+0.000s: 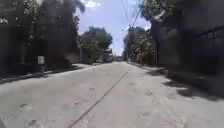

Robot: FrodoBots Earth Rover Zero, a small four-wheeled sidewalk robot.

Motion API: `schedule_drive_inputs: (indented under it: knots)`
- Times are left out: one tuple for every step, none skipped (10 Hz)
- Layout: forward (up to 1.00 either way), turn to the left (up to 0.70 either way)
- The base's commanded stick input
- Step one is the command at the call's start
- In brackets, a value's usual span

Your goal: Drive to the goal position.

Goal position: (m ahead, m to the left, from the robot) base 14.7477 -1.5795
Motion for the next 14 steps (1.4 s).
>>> schedule_drive_inputs:
  knots:
    - [1.00, -0.15]
    - [1.00, 0.02]
    - [1.00, -0.21]
    - [1.00, -0.15]
    - [1.00, 0.02]
    - [1.00, 0.02]
    - [1.00, 0.02]
    - [1.00, 0.02]
    - [1.00, -0.15]
    - [1.00, -0.38]
    - [1.00, -0.38]
    - [1.00, -0.15]
    - [1.00, 0.02]
    - [1.00, 0.02]
